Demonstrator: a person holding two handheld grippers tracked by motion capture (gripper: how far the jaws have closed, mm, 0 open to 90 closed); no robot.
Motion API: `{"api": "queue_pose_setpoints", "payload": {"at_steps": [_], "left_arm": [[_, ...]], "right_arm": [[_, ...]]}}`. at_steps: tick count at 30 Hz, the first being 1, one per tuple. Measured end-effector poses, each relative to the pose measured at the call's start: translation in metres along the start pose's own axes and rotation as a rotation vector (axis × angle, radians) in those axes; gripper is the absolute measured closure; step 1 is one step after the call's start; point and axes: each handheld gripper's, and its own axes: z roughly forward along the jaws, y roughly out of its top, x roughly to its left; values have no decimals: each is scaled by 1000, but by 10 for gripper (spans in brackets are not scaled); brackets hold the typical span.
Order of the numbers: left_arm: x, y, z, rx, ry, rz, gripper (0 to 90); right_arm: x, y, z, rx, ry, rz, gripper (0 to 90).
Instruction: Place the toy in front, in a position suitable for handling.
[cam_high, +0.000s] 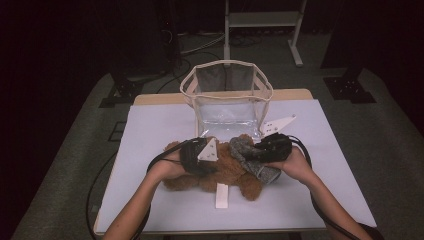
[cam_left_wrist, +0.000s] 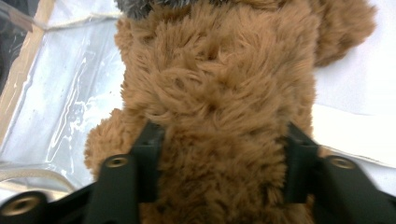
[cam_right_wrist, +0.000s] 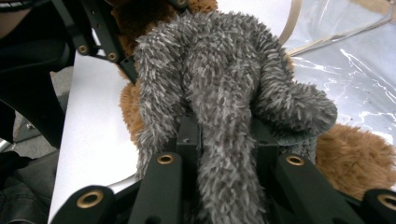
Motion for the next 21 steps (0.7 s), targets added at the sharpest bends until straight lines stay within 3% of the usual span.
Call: {"api": "queue_pose_setpoints", "payload": {"at_steps": [4, 10, 21], "left_arm": [[-1, -4, -6, -45, -19, -25, 544], [-3, -3, -11, -86, -43, -25, 573], [-15, 9, -11, -123, -110, 16, 573]], "right_arm": [[3, 1, -1, -9, 8, -5, 708], [10, 5, -6, 3, 9, -28, 709], [23, -6, -22, 2, 11, -29, 708]]}}
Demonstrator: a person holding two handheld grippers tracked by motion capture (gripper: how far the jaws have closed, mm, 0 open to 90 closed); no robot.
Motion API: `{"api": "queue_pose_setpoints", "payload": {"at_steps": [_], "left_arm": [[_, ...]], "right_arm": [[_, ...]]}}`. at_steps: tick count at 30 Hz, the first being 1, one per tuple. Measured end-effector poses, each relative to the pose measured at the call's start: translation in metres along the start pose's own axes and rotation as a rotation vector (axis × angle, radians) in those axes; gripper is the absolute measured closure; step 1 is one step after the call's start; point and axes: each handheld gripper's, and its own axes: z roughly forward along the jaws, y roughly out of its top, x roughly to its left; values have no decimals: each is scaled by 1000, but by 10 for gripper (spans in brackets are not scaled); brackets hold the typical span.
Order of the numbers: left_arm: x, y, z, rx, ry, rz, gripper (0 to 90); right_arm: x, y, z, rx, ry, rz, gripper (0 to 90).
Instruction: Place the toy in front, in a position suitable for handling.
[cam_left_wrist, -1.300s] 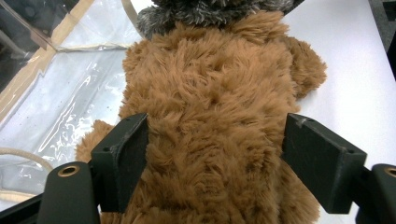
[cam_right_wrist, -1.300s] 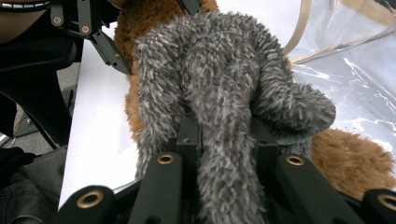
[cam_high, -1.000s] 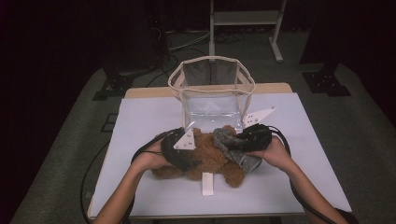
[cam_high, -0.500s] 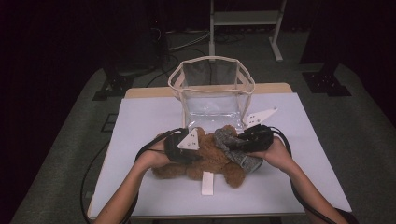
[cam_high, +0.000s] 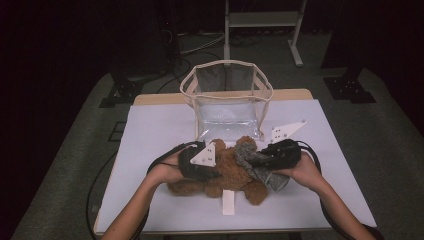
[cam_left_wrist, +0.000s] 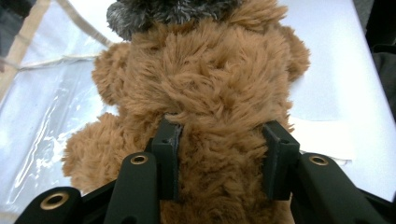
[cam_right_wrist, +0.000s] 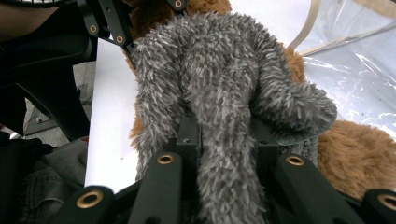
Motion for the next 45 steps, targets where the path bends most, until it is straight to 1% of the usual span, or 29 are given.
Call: {"api": "queue_pose_setpoints", "payload": {"at_steps": [3, 4, 6, 7, 9, 10, 13, 14, 16, 18, 19, 22, 25, 27, 28, 30, 31, 32, 33, 34, 35, 36, 37, 40, 43, 45], "left_arm": [[-2, 2, 1, -12, -7, 4, 573], [-1, 3, 2, -11, -2, 5, 573], [0, 3, 3, -6, 5, 3, 562], [0, 3, 3, -9, 15, 8, 528], [1, 4, 2, -7, 17, -2, 438], [1, 6, 1, -16, 28, 3, 415], [1, 12, 2, -55, 32, 1, 324], [1, 15, 4, -60, 31, 6, 294], [0, 20, 9, -55, 30, 8, 254], [0, 26, 16, -39, 34, 10, 212], [0, 28, 19, -40, 40, 17, 207], [0, 34, 24, -49, 39, 12, 230], [1, 39, 29, -40, 38, 10, 235], [2, 42, 36, -25, 40, 14, 233], [2, 44, 41, -8, 51, 25, 232], [4, 45, 45, 15, 56, 30, 222], [5, 45, 47, 24, 61, 33, 240], [6, 45, 48, 28, 60, 34, 283], [6, 45, 48, 29, 62, 36, 367], [5, 46, 47, 32, 73, 47, 473], [5, 46, 47, 34, 74, 52, 550], [4, 46, 47, 33, 76, 55, 583], [4, 46, 47, 33, 76, 55, 603], [2, 45, 43, -18, 53, 38, 636], [1, 49, 39, -50, 33, 27, 640], [1, 52, 37, -73, 15, 14, 640]], "right_arm": [[2, -5, -4, -6, 1, 4, 707], [3, -7, -5, -7, 2, 9, 706], [3, -9, -8, -7, -11, 8, 704], [2, -10, -9, -10, -20, 8, 703], [-1, -14, -11, -22, -26, 20, 702], [-2, -15, -12, -24, -30, 26, 702], [-9, -22, -14, -36, -39, 52, 701], [-11, -25, -14, -40, -40, 65, 702], [-14, -29, -13, -44, -37, 76, 701], [-15, -32, -13, -46, -36, 84, 701], [-16, -34, -13, -52, -34, 84, 701], [-17, -37, -14, -58, -33, 94, 701], [-18, -40, -16, -62, -34, 100, 700], [-18, -41, -16, -65, -37, 103, 700], [-18, -41, -17, -64, -38, 105, 700], [-19, -43, -17, -65, -39, 109, 700], [-19, -44, -18, -67, -40, 112, 700], [-19, -45, -18, -67, -41, 113, 700], [-20, -46, -18, -69, -41, 118, 699], [-20, -47, -19, -69, -41, 119, 699], [-21, -48, -19, -69, -41, 124, 698], [-22, -49, -19, -72, -41, 126, 697], [-22, -49, -19, -73, -41, 128, 697], [-23, -51, -20, -80, -34, 135, 696], [-21, -52, -21, -82, -31, 133, 694], [-18, -51, -25, -90, -29, 124, 694]]}}
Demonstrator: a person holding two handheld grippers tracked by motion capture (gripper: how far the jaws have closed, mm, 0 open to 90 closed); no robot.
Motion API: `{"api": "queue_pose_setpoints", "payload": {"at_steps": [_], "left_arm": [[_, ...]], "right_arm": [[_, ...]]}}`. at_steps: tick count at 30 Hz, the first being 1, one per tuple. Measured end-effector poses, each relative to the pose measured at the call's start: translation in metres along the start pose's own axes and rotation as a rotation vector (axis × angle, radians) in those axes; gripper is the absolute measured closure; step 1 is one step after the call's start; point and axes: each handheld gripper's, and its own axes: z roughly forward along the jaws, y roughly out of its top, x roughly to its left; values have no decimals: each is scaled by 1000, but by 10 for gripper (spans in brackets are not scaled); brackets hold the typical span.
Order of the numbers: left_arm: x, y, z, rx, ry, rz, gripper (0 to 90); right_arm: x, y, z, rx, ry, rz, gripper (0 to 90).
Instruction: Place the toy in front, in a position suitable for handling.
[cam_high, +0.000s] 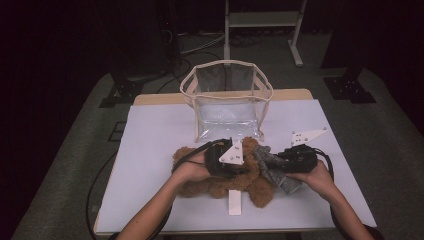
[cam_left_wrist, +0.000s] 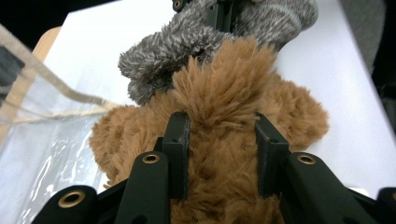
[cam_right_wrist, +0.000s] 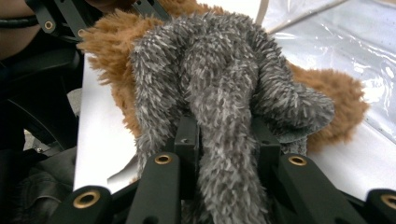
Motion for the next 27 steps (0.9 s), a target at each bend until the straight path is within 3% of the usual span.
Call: {"api": "queue_pose_setpoints", "payload": {"at_steps": [3, 8, 15, 18, 20, 23, 25, 27], "left_arm": [[0, 4, -1, -29, -26, -14, 639], [0, 8, 6, -2, -27, -3, 570], [-1, 11, 18, 78, -32, 17, 196], [-2, 12, 27, 123, -7, 30, 122], [-3, 13, 30, 149, 10, 54, 162], [-6, 14, 31, 167, 22, 77, 446], [-7, 17, 27, 140, 29, 67, 546], [-6, 19, 22, 83, 29, 50, 563]], "right_arm": [[5, -1, -9, -16, 5, -8, 695], [7, -6, -17, -15, 4, -8, 697], [2, -9, -10, -14, 16, 6, 697], [0, -8, -10, -14, 13, 5, 697], [-1, -8, -9, -14, 11, 8, 697], [-2, -10, -9, -10, 9, 15, 696], [-3, -12, -11, -14, 15, 19, 696], [-3, -12, -14, -28, 27, 23, 697]]}}
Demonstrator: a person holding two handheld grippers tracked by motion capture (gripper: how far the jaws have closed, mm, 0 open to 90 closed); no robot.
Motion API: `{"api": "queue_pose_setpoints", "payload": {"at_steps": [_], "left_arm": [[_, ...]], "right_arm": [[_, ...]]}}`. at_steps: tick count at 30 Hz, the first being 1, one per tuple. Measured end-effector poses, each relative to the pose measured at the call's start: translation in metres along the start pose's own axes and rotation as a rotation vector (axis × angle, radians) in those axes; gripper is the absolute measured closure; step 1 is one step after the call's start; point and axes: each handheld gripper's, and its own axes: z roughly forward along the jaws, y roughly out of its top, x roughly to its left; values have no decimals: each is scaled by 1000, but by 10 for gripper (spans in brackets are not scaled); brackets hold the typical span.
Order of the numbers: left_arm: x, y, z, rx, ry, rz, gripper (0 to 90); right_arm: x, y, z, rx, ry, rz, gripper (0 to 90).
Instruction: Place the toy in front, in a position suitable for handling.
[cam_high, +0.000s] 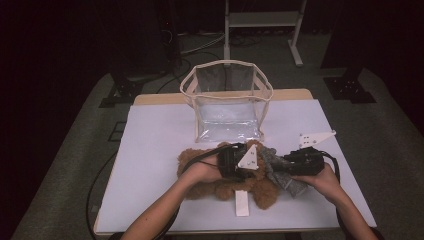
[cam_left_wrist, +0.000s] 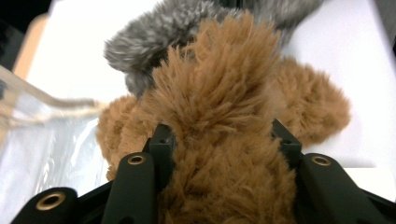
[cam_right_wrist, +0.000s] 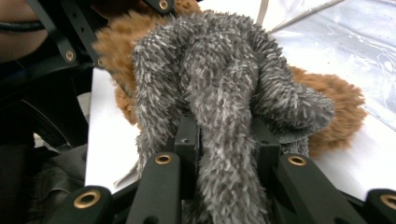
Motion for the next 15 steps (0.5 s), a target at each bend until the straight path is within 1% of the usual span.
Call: {"api": "queue_pose_setpoints", "payload": {"at_steps": [1, 2, 3, 4, 5, 6, 7, 9, 10, 11, 13, 15], "left_arm": [[1, 3, -3, -38, 6, -9, 567], [1, 5, -5, -58, 9, -12, 568], [2, 8, -7, -102, 0, -25, 567], [3, 11, -9, -140, -16, -36, 566], [3, 13, -10, -170, -21, -44, 565], [3, 18, -11, -215, -36, -55, 564], [3, 20, -11, -243, -39, -60, 563], [2, 26, -12, -316, -54, -75, 556], [3, 27, -12, -342, -57, -85, 555], [3, 26, -12, -354, -64, -92, 553], [3, 19, -14, -371, -75, -107, 550], [2, 11, -16, -370, -70, -118, 542]], "right_arm": [[0, 0, -2, -14, 6, 2, 697], [1, 2, -8, -45, 19, 6, 700], [2, 3, -13, -57, 22, 7, 702], [5, 7, -22, -67, 23, -3, 702], [8, 11, -30, -62, 21, -16, 703], [11, 14, -37, -60, 12, -30, 704], [17, 20, -47, -56, -3, -52, 706], [26, 28, -60, -62, -20, -74, 710], [29, 33, -67, -65, -26, -90, 712], [32, 36, -70, -67, -24, -92, 715], [34, 40, -71, -59, -17, -97, 719], [35, 44, -61, -31, -8, -103, 725]]}}
